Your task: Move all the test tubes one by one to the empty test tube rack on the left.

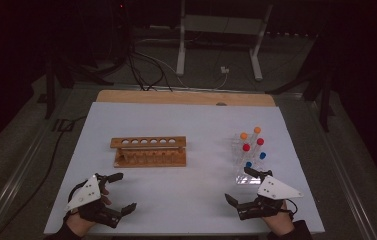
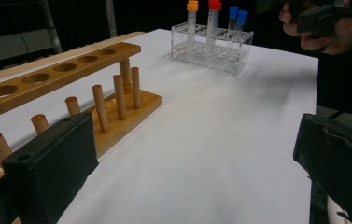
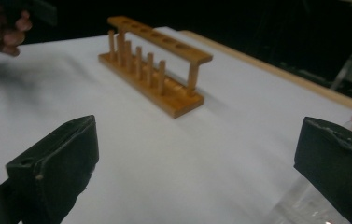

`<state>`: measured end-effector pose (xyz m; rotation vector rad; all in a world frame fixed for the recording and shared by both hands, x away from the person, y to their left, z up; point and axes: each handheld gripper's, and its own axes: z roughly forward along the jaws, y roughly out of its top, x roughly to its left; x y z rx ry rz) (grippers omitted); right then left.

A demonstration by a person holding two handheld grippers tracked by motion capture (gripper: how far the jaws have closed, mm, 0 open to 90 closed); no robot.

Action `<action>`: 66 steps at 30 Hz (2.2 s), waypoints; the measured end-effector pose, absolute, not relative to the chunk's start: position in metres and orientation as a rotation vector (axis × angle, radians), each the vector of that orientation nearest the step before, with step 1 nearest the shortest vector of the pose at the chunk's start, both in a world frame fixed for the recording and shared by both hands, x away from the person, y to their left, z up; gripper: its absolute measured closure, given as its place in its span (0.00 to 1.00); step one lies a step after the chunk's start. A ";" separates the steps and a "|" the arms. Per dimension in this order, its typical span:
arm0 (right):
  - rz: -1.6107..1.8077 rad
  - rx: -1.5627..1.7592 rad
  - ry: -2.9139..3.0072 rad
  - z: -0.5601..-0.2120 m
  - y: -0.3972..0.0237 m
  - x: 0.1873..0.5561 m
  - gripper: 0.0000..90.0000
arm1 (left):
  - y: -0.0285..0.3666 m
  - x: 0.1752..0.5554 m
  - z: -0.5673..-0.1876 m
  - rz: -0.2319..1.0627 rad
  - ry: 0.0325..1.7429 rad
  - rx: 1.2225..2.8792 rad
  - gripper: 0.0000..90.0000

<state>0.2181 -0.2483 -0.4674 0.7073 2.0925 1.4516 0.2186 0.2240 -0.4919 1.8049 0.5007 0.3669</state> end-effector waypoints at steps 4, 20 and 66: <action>1.430 0.762 2.022 -0.464 -0.252 0.219 0.00 | 0.224 0.219 -0.492 0.367 0.499 1.808 0.00; 1.275 1.089 1.919 -0.462 -0.259 0.227 0.08 | 0.224 0.219 -0.492 0.368 0.505 1.803 0.00; 1.035 1.415 1.939 -0.470 -0.254 0.252 0.86 | 0.224 0.220 -0.492 0.370 0.509 1.810 0.00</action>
